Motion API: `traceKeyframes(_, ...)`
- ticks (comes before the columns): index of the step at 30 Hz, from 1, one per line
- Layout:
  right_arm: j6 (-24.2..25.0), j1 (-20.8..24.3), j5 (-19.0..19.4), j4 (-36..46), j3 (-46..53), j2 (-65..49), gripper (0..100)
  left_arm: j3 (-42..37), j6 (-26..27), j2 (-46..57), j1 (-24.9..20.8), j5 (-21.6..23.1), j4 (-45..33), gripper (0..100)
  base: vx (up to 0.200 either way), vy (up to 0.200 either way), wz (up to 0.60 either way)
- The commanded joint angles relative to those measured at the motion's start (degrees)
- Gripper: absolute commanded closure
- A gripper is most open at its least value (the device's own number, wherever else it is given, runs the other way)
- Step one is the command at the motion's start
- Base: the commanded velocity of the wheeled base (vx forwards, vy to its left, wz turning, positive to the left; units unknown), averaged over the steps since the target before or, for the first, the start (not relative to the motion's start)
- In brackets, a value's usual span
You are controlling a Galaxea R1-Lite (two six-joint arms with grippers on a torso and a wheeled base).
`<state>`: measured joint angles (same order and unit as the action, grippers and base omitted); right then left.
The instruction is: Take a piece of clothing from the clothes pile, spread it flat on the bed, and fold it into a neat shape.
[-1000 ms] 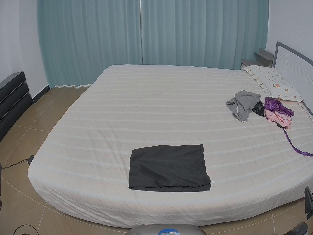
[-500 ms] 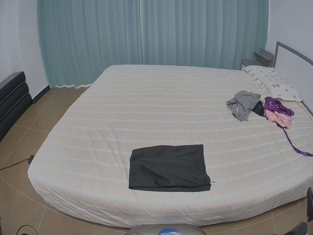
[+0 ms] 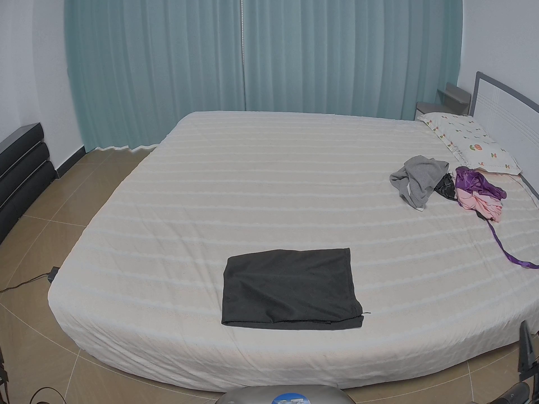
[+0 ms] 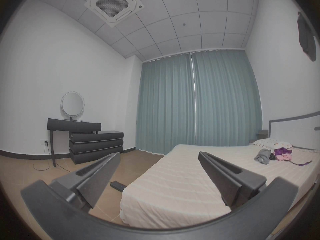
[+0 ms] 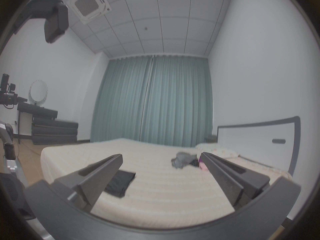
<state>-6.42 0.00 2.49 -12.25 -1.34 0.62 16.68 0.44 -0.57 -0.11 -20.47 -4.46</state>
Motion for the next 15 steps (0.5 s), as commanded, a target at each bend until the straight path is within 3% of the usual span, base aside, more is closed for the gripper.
traceKeyframes(1,0.62,0.0,0.06,7.86,1.34,-0.62,0,-5.43,-0.09,0.13,0.02,0.17,0.07,0,0.0,0.0,0.0)
traceKeyframes(4,1.06,0.0,0.5,7.94,1.34,-0.53,0,-8.06,0.09,0.13,0.02,0.96,0.42,0,0.0,0.0,0.0)
traceKeyframes(9,4.23,-0.18,-1.52,11.9,1.34,-0.45,0,-16.41,0.62,0.13,0.02,10.18,10.26,0,0.0,0.0,0.0)
traceKeyframes(11,5.63,0.0,-2.31,15.15,0.55,-0.53,0,-16.68,0.62,0.13,0.02,10.89,10.35,0,0.0,0.0,0.0)
traceKeyframes(15,5.46,-0.09,-2.4,13.66,0.73,-0.53,0,-16.68,0.53,0.13,0.02,13.61,7.63,0,0.0,0.0,0.0)
